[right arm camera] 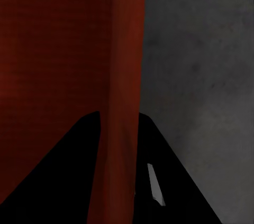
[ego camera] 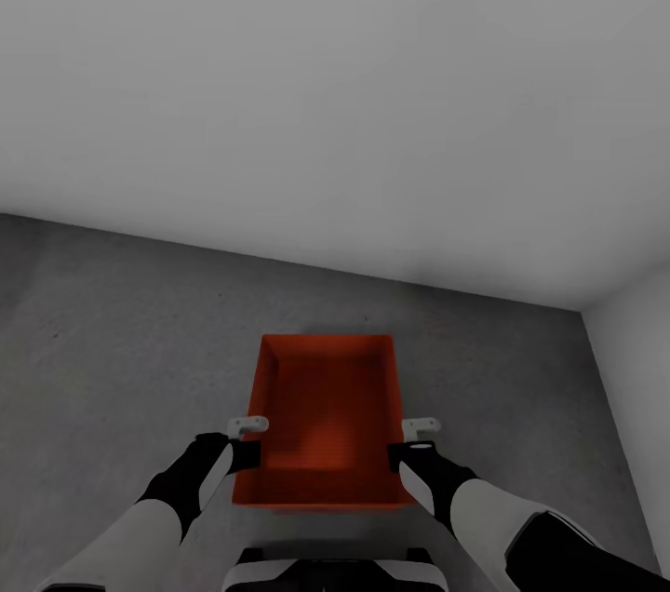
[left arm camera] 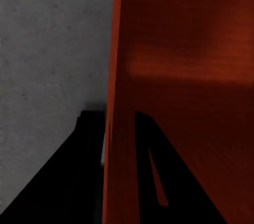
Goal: Move the two storage containers from the living room to the garage. In the garage, place one container on the floor and stack the other container on top of it (either order is fine).
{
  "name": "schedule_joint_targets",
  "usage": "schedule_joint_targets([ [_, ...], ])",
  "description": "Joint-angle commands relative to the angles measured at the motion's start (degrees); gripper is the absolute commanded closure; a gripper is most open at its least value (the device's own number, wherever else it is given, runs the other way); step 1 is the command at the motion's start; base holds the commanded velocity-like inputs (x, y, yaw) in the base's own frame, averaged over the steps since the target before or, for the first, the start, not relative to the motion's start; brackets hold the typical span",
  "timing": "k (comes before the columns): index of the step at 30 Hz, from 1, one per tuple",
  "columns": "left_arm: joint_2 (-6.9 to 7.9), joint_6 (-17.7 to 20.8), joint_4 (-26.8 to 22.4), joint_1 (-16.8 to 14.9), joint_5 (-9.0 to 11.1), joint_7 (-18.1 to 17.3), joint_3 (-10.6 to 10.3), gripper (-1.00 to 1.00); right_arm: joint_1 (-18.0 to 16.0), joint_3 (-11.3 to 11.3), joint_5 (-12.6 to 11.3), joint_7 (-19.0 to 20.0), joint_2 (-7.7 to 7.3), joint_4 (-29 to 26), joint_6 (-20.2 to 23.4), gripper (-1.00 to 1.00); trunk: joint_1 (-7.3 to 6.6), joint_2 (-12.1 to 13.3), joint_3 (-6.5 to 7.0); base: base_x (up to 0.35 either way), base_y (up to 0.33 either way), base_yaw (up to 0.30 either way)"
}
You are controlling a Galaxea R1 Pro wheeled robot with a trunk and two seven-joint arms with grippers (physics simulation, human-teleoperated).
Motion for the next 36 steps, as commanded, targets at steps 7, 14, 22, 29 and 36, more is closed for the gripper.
schedule_joint_targets([
  [7,0.05,-1.32,-0.19,-0.03,-1.93,1.47,-0.49,1.0,-0.05,0.62,-0.65,-0.6,-0.03,0.7,0.64,1.0,0.04,-0.09,-0.07,0.043,0.007,0.0],
  [14,0.05,-1.32,-0.18,-0.02,-1.94,1.47,-0.49,1.0,-0.04,0.62,-0.65,-0.6,-0.05,0.7,0.68,1.0,0.04,-0.09,-0.07,0.002,0.0,0.0],
  [22,0.05,-1.32,-0.25,-0.01,-1.94,1.51,-0.49,1.0,-0.07,0.62,-0.65,-0.6,-0.03,0.7,0.65,1.0,0.04,-0.09,-0.07,0.0,0.0,0.0],
  [29,0.05,-1.32,-0.26,0.02,-1.94,1.51,-0.49,1.0,-0.08,0.62,-0.64,-0.6,-0.03,0.7,0.65,1.0,0.04,-0.09,-0.07,-0.037,-0.025,0.0],
  [36,0.05,-1.32,-0.26,-0.02,-1.94,1.49,-0.49,1.0,-0.05,0.62,-0.64,-0.6,-0.03,0.7,0.64,1.0,0.04,-0.09,-0.07,-0.033,-0.021,0.0],
])
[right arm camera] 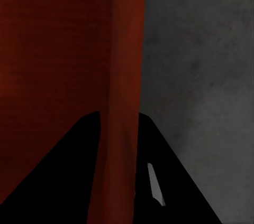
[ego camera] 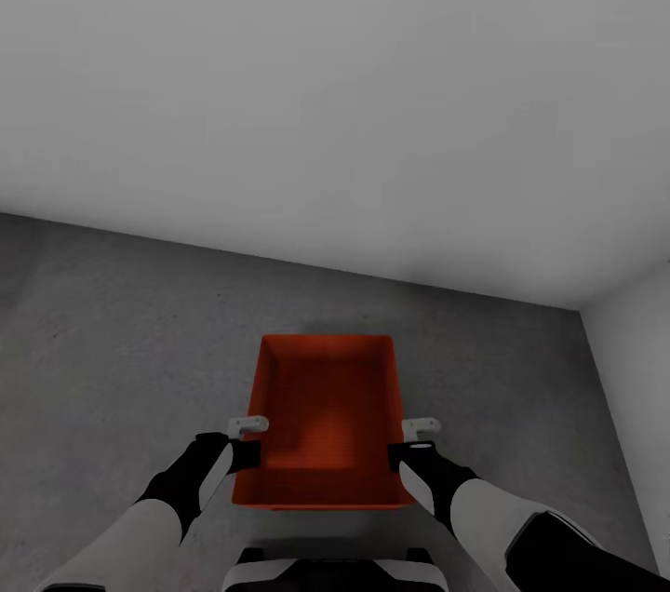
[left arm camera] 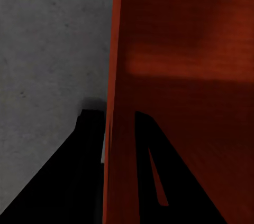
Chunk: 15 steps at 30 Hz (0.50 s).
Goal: Move the two storage containers from the living room to the garage. In the garage, place one container on the floor and stack the other container on top of it (either order is fine).
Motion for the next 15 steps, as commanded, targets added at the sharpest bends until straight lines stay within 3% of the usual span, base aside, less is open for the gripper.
schedule_joint_targets([
  [1,0.05,-1.65,-0.2,-0.01,-1.97,1.42,-0.48,1.0,-0.04,0.71,-0.68,-0.65,-0.03,0.7,0.38,1.0,0.03,-0.09,-0.07,-0.004,-0.002,0.0],
  [15,0.05,-1.65,-0.2,0.0,-1.97,1.39,-0.48,1.0,-0.03,0.71,-0.68,-0.65,-0.05,0.7,0.39,1.0,0.03,-0.09,-0.07,0.0,0.0,0.0],
])
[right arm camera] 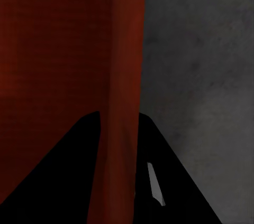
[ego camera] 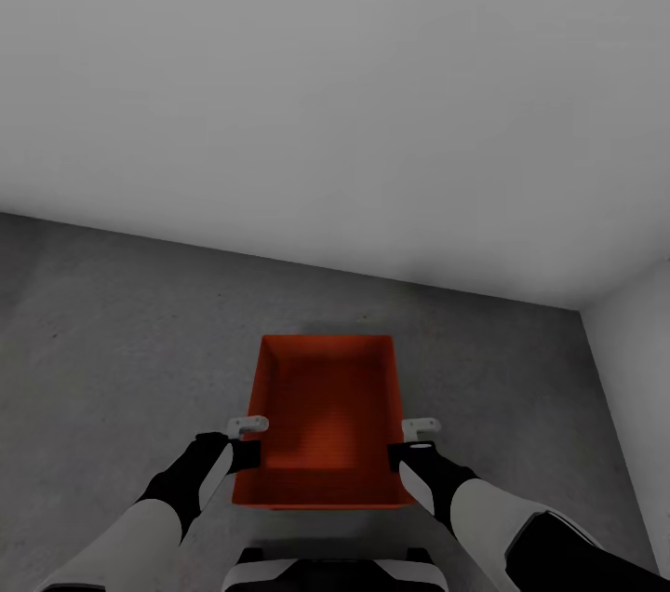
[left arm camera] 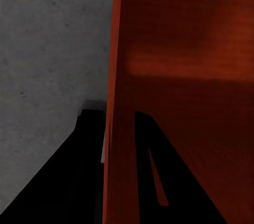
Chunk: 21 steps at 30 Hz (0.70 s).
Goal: Move the two storage containers from the living room to the garage. In the garage, place one container on the floor and stack the other container on top of it (either order is fine).
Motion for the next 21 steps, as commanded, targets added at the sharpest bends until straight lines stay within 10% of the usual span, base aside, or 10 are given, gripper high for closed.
schedule_joint_targets([
  [1,0.06,-1.64,-0.19,-0.02,-1.97,1.41,-0.49,1.0,-0.03,0.69,-0.67,-0.64,-0.02,0.75,0.36,1.0,0.03,-0.09,-0.07,0.0,0.0,0.0],
  [21,0.06,-1.64,-0.46,-0.04,-1.82,1.33,-0.49,1.0,-0.04,0.69,-0.69,-0.64,-0.02,0.75,0.39,1.0,0.03,-0.09,-0.07,0.0,0.0,0.0],
])
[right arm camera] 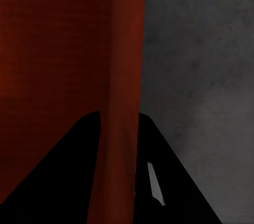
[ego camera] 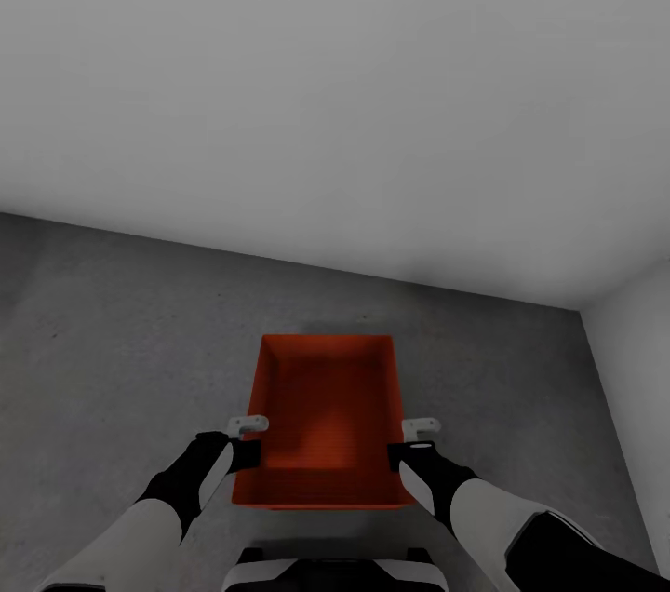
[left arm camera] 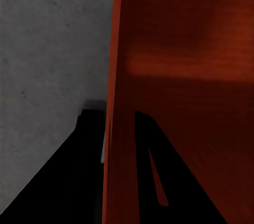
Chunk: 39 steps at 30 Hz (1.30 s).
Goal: Move the two storage containers from the living room to the garage. In the garage, place one container on the floor and stack the other container on top of it (either order is fine).
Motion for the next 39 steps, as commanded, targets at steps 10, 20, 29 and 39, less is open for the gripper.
schedule_joint_targets([
  [10,0.04,-1.91,-0.49,-0.01,-2.07,0.85,-0.31,1.0,-0.04,0.79,-0.64,-0.69,-0.01,0.75,0.39,1.0,0.03,-0.09,-0.07,0.0,0.0,0.0],
  [20,-0.02,-1.47,-0.63,-0.02,-1.73,0.75,-0.23,1.0,-0.03,0.79,-0.64,-0.69,-0.01,0.75,0.38,1.0,0.03,-0.09,-0.07,0.0,0.0,0.0],
  [29,-0.04,-1.36,-0.53,0.02,-1.7,0.75,-0.26,1.0,-0.03,0.79,-0.64,-0.69,-0.01,0.75,0.36,1.0,1.57,-2.9,-1.33,0.0,0.0,0.0],
  [39,-0.04,-1.36,-0.46,-0.01,-1.72,0.75,-0.24,1.0,-0.06,0.79,-0.64,-0.69,-0.01,0.75,0.37,1.0,3.32,-6.11,-2.77,0.0,0.0,0.0],
])
